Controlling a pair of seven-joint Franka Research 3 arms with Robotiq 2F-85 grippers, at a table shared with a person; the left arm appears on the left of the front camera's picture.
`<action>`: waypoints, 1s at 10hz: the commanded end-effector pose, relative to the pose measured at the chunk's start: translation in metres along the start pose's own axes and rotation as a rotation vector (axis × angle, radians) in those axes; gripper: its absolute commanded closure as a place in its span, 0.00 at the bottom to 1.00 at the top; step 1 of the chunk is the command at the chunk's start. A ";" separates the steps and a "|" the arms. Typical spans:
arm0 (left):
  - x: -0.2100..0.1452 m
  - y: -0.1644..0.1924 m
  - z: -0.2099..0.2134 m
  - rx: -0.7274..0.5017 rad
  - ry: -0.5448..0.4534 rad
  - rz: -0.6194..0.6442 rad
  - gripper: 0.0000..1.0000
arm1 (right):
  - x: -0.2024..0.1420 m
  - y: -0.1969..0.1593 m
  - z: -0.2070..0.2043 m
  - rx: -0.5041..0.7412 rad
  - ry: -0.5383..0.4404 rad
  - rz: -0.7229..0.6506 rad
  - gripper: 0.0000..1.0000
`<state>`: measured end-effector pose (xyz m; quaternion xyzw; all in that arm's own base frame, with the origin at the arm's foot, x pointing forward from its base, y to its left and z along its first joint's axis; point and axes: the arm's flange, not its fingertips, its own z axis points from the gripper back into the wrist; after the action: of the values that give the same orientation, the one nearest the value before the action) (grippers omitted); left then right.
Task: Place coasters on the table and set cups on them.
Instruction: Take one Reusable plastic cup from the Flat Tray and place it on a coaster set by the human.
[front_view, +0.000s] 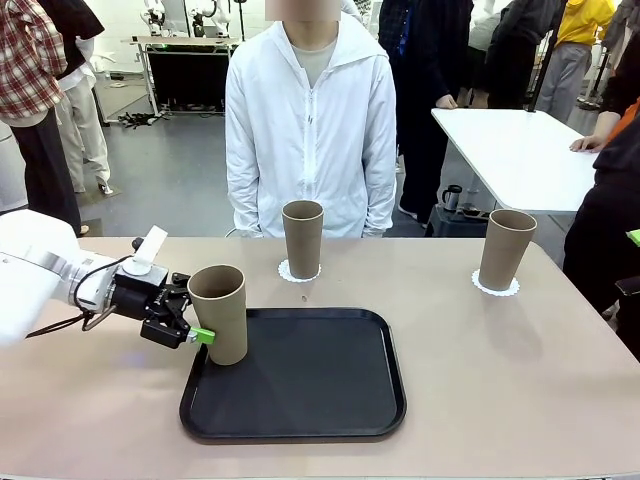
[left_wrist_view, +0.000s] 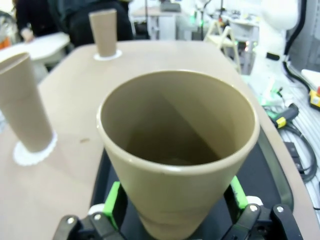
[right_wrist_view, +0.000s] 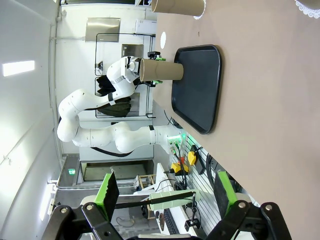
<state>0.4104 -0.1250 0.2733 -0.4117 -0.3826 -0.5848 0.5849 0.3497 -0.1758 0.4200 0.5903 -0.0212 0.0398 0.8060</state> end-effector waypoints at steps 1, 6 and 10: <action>-0.003 0.002 -0.014 0.013 -0.026 -0.055 0.00 | -0.001 0.001 0.001 0.009 0.003 0.003 0.00; -0.001 -0.002 -0.013 0.014 -0.041 -0.069 0.64 | -0.001 0.001 0.001 0.009 0.003 0.003 0.00; 0.081 -0.036 0.033 0.016 -0.011 0.003 0.80 | -0.001 0.001 0.001 0.009 0.003 0.003 0.00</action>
<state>0.3929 -0.1329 0.3206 -0.4145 -0.3931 -0.5828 0.5779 0.3497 -0.1758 0.4199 0.5903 -0.0211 0.0398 0.8059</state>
